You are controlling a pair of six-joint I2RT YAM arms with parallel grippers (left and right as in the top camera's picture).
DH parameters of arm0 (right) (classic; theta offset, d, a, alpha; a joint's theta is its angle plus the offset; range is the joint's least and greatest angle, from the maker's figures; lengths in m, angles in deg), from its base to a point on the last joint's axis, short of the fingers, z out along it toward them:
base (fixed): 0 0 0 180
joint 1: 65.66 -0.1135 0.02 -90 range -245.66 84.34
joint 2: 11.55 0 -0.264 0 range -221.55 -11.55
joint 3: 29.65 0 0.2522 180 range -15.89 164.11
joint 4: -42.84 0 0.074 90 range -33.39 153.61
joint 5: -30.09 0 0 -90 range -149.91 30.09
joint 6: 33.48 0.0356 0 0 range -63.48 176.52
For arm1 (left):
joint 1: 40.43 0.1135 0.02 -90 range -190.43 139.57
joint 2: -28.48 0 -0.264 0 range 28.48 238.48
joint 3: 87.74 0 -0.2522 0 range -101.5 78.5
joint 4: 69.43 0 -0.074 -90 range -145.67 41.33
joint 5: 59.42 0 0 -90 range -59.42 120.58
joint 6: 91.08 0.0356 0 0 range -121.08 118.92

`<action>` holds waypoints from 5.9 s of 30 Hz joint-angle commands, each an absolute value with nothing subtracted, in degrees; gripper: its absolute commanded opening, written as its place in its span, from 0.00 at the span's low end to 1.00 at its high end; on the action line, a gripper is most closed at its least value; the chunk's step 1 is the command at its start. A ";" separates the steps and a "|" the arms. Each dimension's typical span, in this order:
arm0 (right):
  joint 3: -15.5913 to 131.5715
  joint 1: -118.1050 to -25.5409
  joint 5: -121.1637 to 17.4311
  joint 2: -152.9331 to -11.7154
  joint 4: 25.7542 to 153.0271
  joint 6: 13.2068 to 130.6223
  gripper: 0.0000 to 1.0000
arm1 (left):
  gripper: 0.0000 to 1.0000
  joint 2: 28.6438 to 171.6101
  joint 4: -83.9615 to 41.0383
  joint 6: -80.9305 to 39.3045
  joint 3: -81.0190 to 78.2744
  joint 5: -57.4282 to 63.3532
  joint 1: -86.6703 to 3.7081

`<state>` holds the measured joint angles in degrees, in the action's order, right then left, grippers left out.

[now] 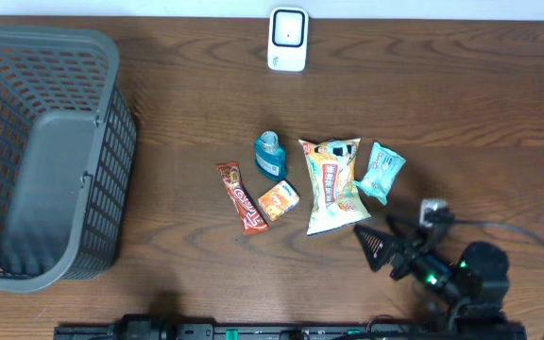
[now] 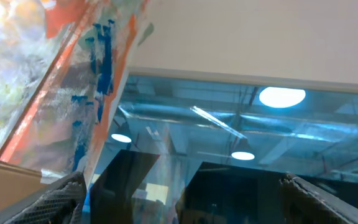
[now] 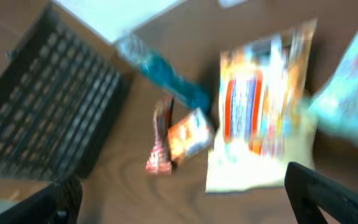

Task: Scan the item barcode
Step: 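Reach the right gripper over the items toward the blue bottle, then grasp the blue bottle with the right gripper and lift it, then carry the blue bottle up to the white scanner and hold it there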

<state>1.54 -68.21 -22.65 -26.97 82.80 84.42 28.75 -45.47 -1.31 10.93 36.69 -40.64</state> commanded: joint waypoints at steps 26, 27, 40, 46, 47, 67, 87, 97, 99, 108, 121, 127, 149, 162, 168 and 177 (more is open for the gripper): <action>49.48 -107.00 -69.23 -98.82 77.10 62.43 0.99 | 0.98 28.69 -46.54 -13.41 37.23 19.40 -40.51; 49.45 -107.00 -68.44 -100.15 74.76 62.43 0.99 | 0.98 28.69 -45.21 -13.41 37.23 19.40 -40.51; 49.45 -107.00 -66.85 -111.16 66.04 63.19 0.99 | 0.98 28.69 -41.30 -13.41 37.23 19.40 -40.51; 49.45 -107.00 -66.87 -114.14 62.26 63.17 0.67 | 0.98 28.69 -39.33 -13.41 37.21 19.42 -40.51; 49.45 -107.00 -66.87 -114.55 61.80 63.19 0.58 | 0.98 28.69 -38.81 -13.41 37.23 19.42 -40.51; 49.48 -106.94 -63.46 -105.88 65.45 63.30 0.01 | 0.98 28.69 -35.11 -9.94 40.07 19.42 -40.51; 49.48 -99.35 -21.91 -81.24 88.37 71.94 0.01 | 0.98 28.69 -48.23 -13.83 63.19 15.71 -40.51; 49.48 -98.32 -21.82 -81.24 89.86 71.91 0.04 | 0.98 28.71 -49.97 -8.32 71.11 8.73 -40.51; 49.48 -98.32 -21.80 -81.24 89.84 71.94 0.03 | 0.98 28.71 -50.00 -8.67 72.33 9.63 -40.51; 49.48 -98.30 -17.43 -81.24 89.75 83.30 0.01 | 0.98 28.71 -43.68 -8.63 74.65 10.48 -40.51; 49.45 -98.28 -41.23 -81.33 90.71 71.00 0.01 | 0.98 28.80 -43.74 -8.65 74.62 10.50 -40.51; 49.45 -98.32 -66.78 -83.93 87.13 70.97 0.02 | 0.98 28.80 -43.74 -8.63 74.62 10.50 -40.51; 65.30 -97.52 -93.47 -114.81 65.53 46.67 0.12 | 0.98 28.80 -43.74 -8.63 74.62 10.50 -40.51; 99.27 -96.40 -106.78 -143.84 60.03 32.27 0.15 | 0.98 28.80 -43.74 -8.63 74.65 10.48 -40.51; 118.24 -96.90 -110.19 -157.44 58.58 23.55 0.16 | 0.98 28.80 -43.74 -8.63 74.62 10.48 -40.51; 124.31 -98.35 -109.67 -163.62 54.54 17.03 0.15 | 0.98 28.80 -43.74 -8.63 74.65 10.48 -40.51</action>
<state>121.10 -97.19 -107.83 -164.19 55.50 19.74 28.86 -45.38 -9.61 73.75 10.35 -40.64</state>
